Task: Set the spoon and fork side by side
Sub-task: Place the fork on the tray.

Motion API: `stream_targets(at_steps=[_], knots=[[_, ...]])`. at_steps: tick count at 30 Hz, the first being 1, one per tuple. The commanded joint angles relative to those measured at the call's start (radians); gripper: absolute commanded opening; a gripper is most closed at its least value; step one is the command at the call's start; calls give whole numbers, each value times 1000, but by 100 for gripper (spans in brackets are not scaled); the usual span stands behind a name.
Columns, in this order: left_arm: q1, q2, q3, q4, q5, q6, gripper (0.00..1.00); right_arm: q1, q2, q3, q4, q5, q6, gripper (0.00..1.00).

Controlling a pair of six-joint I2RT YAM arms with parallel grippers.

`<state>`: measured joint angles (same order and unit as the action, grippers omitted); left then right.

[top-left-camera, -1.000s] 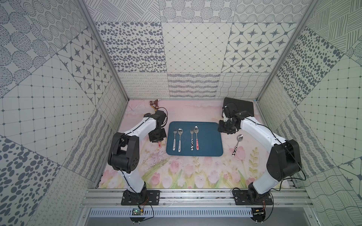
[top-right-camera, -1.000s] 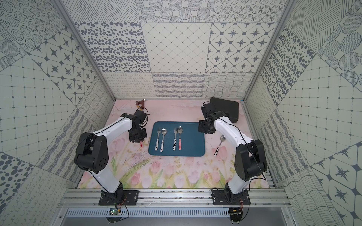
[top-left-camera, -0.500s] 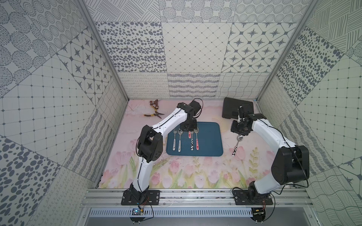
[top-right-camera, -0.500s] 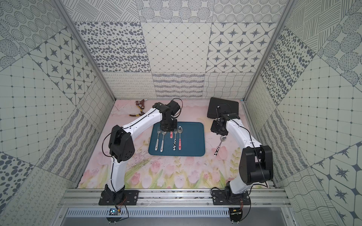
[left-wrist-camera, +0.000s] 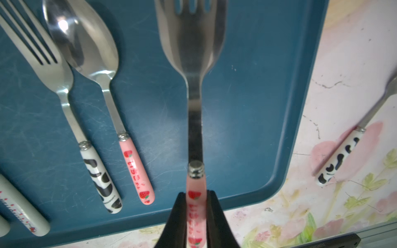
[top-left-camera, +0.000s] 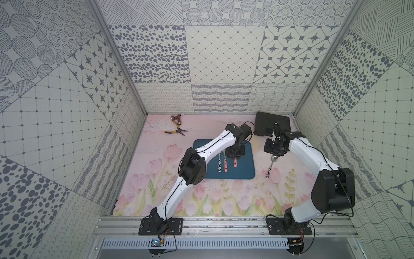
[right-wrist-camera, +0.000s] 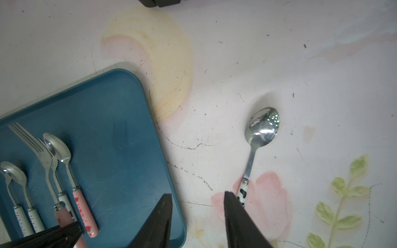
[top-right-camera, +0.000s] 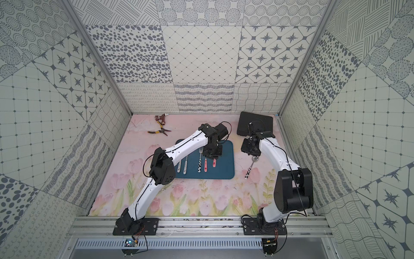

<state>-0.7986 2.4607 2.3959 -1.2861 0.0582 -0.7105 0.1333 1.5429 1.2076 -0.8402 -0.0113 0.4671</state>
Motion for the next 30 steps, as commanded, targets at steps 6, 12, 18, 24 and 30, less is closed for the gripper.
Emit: stream_targets(at_steps=[6,12,18,24,30], knots=[[-13,48,-4,-78,23,-124,0,-3,-27,-26,41,-46,19,44],[-13,97,16,-71,26,-136,0,-3,-26,-33,46,-60,22,44],[-15,115,21,-59,34,-126,0,-1,-22,-35,49,-69,22,44],[-16,132,38,-58,42,-107,0,-2,-14,-32,53,-70,24,44],[-14,145,42,-46,50,-88,1,-2,-14,-33,54,-67,24,44]])
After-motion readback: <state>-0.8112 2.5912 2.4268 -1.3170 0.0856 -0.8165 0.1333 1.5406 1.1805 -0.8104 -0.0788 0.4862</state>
